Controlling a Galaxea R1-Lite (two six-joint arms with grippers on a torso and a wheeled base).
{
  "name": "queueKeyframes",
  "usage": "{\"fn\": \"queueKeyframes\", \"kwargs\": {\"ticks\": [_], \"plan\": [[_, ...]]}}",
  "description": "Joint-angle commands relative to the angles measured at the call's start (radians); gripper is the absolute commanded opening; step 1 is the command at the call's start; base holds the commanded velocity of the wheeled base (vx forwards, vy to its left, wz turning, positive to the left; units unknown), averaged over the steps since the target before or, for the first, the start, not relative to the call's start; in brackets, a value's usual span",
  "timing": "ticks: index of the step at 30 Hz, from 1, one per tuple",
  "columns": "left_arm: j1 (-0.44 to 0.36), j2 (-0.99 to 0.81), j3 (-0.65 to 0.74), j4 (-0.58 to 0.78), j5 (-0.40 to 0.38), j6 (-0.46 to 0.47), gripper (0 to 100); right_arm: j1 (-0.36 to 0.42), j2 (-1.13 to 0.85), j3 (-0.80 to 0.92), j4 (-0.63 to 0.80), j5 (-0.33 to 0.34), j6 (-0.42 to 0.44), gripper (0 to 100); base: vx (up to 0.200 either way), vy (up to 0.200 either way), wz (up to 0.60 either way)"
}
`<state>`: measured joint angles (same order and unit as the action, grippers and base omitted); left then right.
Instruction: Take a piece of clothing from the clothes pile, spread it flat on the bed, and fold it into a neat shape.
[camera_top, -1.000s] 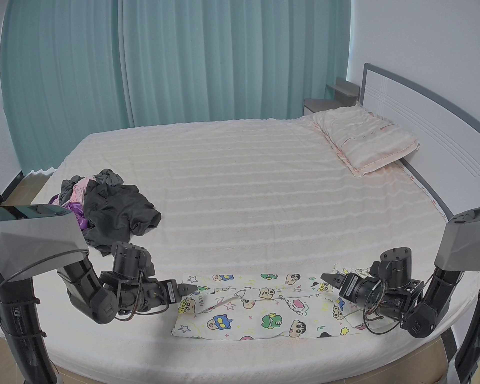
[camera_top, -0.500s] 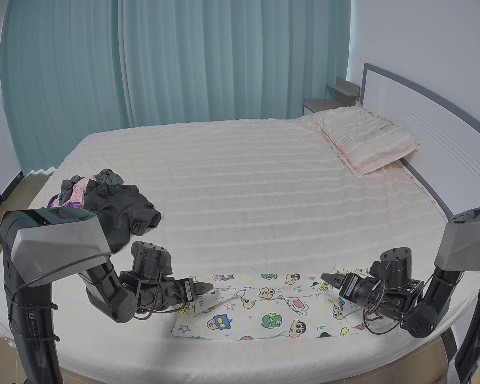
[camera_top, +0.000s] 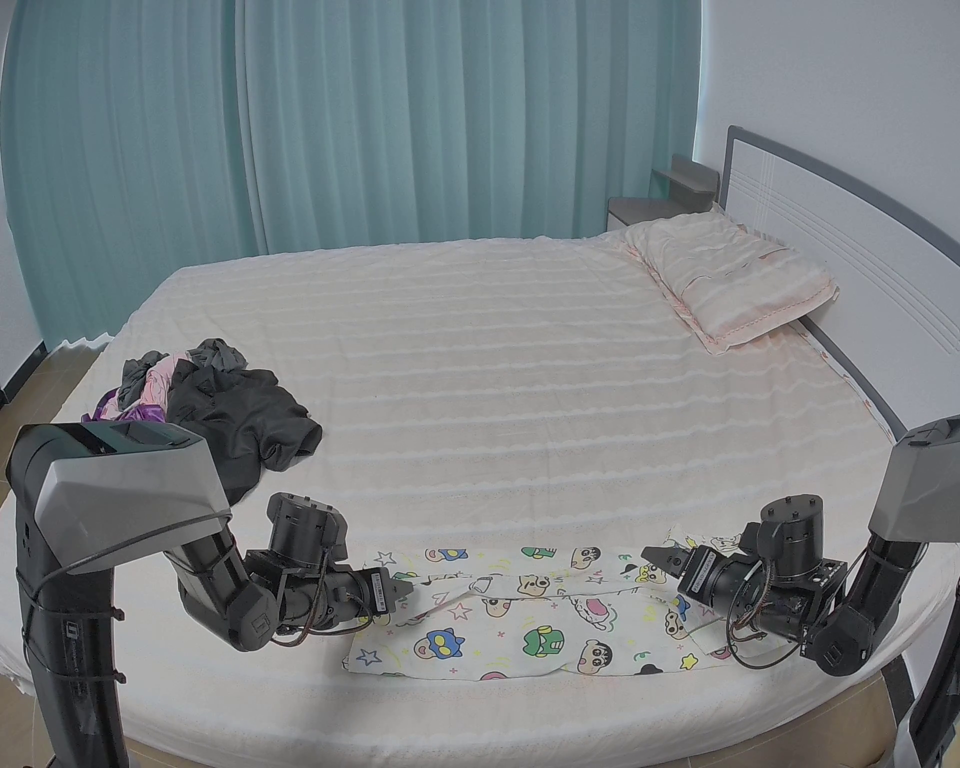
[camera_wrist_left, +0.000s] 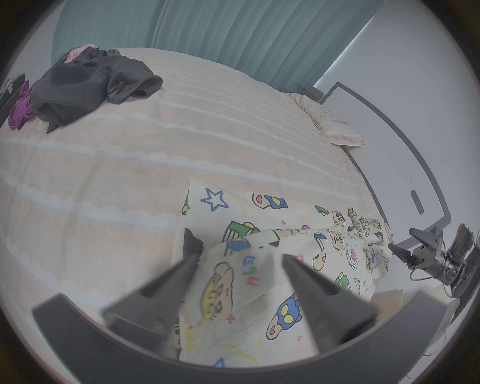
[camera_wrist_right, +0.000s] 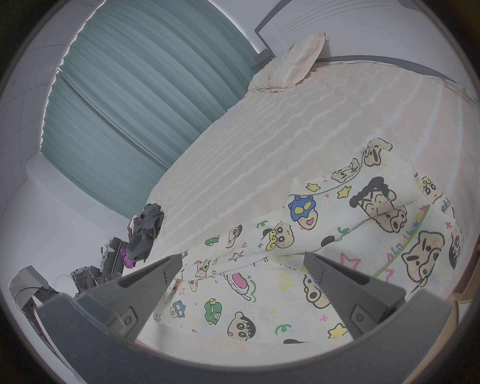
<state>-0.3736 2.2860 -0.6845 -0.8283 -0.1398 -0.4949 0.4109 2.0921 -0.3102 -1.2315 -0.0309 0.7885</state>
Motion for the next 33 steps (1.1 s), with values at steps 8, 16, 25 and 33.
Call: {"fn": "queueKeyframes", "kwargs": {"ticks": [8, 16, 25, 33], "plan": [[0.005, -0.005, 0.003, -0.008, 0.002, -0.001, 0, 0.000, 0.000, 0.000, 0.000, 0.000, 0.001, 100, 0.000, 0.000, 0.00], [0.001, -0.117, 0.008, -0.011, 0.008, 0.076, 0, -0.001, -0.001, 0.000, 0.000, 0.000, 0.001, 100, 0.000, 0.000, 0.00], [-0.010, -0.155, 0.111, -0.075, 0.011, 0.165, 0, -0.126, -0.034, -0.012, 0.069, -0.001, -0.045, 100, 0.000, 0.000, 0.00], [-0.010, -0.149, 0.125, -0.115, 0.016, 0.164, 0, -0.328, -0.038, -0.013, 0.179, 0.020, -0.252, 100, 0.000, 0.000, 0.00]]}}
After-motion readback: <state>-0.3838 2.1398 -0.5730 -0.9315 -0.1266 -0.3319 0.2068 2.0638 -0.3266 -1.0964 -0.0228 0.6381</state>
